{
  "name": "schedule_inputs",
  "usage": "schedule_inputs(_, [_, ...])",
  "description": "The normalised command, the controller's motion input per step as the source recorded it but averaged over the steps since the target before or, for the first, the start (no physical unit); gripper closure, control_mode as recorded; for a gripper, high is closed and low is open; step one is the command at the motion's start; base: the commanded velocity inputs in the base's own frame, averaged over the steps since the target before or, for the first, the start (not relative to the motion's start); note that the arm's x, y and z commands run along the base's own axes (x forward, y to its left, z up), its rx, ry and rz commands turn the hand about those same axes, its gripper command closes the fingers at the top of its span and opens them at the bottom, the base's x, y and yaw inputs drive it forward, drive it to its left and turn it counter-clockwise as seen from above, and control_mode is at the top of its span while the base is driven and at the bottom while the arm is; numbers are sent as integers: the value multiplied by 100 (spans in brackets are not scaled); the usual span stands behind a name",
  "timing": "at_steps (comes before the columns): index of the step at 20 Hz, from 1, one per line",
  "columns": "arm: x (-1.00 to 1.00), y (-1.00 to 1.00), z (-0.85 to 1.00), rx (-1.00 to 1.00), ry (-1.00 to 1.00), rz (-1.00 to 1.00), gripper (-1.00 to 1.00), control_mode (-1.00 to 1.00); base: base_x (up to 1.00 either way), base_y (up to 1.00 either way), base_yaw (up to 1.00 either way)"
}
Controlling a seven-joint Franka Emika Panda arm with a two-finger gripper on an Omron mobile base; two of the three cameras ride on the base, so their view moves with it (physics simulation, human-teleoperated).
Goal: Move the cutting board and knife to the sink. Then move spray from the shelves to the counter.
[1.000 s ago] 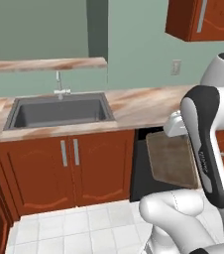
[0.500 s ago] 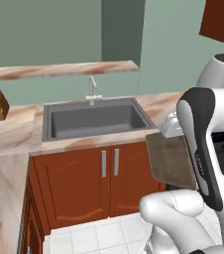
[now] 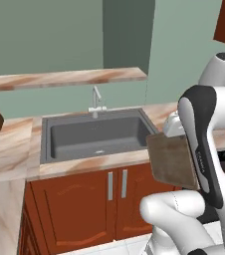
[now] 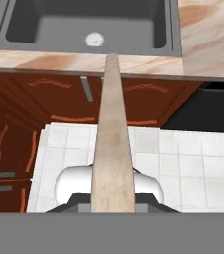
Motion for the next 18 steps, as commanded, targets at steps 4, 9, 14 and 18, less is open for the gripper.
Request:
schedule_inputs(4, [0,0,0,0,0,0,100,100,57,0,0])
schedule_inputs(9, [0,0,0,0,0,0,100,100,55,0,0])
schedule_inputs(14, [0,0,0,0,0,0,100,100,36,-5,0])
schedule_inputs(18, [0,0,0,0,0,0,100,100,33,-11,0])
